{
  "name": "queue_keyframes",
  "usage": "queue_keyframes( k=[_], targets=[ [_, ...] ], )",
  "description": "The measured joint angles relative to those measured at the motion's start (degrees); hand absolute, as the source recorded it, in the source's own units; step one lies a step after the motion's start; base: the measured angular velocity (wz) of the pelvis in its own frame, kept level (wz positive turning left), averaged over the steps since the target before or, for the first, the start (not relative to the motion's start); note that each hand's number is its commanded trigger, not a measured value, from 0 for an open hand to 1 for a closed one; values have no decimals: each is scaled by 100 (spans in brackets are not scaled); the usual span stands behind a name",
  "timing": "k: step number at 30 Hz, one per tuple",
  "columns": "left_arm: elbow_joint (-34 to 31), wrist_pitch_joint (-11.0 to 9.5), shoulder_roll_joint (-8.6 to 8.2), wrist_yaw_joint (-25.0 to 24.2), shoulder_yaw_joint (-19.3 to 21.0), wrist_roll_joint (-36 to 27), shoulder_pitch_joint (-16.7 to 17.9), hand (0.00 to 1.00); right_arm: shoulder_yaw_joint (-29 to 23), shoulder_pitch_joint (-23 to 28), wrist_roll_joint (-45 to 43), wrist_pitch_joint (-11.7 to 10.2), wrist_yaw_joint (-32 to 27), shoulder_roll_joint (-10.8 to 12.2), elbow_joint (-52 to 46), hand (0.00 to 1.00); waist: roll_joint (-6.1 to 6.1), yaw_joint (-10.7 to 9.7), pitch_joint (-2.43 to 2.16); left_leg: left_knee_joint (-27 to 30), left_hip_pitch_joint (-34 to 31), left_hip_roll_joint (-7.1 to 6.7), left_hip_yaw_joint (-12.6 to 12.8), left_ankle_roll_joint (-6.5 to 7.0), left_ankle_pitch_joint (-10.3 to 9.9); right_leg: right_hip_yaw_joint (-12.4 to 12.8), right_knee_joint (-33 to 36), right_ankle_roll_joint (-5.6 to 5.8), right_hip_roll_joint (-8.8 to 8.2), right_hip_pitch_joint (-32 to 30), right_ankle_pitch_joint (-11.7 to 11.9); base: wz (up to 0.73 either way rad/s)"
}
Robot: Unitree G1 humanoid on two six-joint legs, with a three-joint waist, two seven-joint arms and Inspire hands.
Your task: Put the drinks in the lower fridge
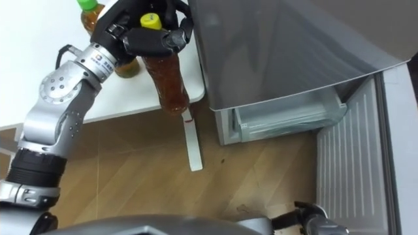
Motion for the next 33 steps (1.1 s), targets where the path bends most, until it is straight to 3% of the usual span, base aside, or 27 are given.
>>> queue_keyframes(
  k=[7,13,19,21,22,23,24,25,26,28,33],
  targets=[
    [-18,-2,-174,51,-9,-9,20,100,302,-22,-113,-215,160,224,-1054,0,-8,329,-3,-10,34,14,17,0,0,99,2,0,7,-8,0,-6],
    [-670,-7,-298,82,-20,-20,140,100,891,22,-370,-269,578,285,-2038,0,-45,603,-2,-53,123,14,-32,-1,1,124,18,0,10,24,0,-3],
    [-936,-98,-351,0,-477,-97,339,100,1405,89,-428,-289,1049,290,-3147,0,-42,714,9,-165,303,11,-447,-3,3,88,208,3,43,87,-1,5],
    [-934,-98,-369,3,-602,-122,402,100,1443,85,-413,-378,1152,292,-3331,0,-26,738,24,-245,390,70,-639,-20,22,94,443,14,75,7,-8,-2],
    [-917,-104,-344,2,-703,-124,419,100,1468,91,-400,-406,1230,298,-3428,0,42,774,65,-266,444,161,-998,-27,32,193,734,43,138,-200,-100,-24],
    [-925,-198,-287,-4,-700,-140,478,100,1534,71,-406,-422,1290,323,-3579,0,13,843,72,-227,396,165,-1295,-44,26,506,237,-26,195,-385,19,-34],
    [-912,-238,-293,-8,-663,-142,518,100,1580,76,-405,-434,1330,317,-3681,0,22,856,103,-206,369,166,-1368,-79,-1,513,104,-170,204,-463,215,-14],
    [-915,-234,-293,6,-643,-135,613,100,1649,109,-403,-448,1411,337,-3838,0,34,734,64,-194,272,174,-1308,-116,1,329,72,-170,194,-399,303,27],
    [-915,-206,-292,-55,-662,-135,633,100,1687,110,-373,-447,1529,320,-3928,0,51,627,69,-225,229,202,-1129,-127,7,257,99,-171,198,-415,305,40],
    [-960,-204,-307,-226,-661,-137,694,100,1705,110,-305,-420,1707,308,-4026,0,24,621,73,-277,243,219,-790,-144,26,260,99,-171,223,-414,303,13],
    [-1069,-205,-298,-470,-680,-130,730,100,1918,125,-139,-371,2311,221,-4653,0,-53,735,77,-237,255,200,-734,-146,28,255,92,-171,236,-417,302,0]
  ],
)
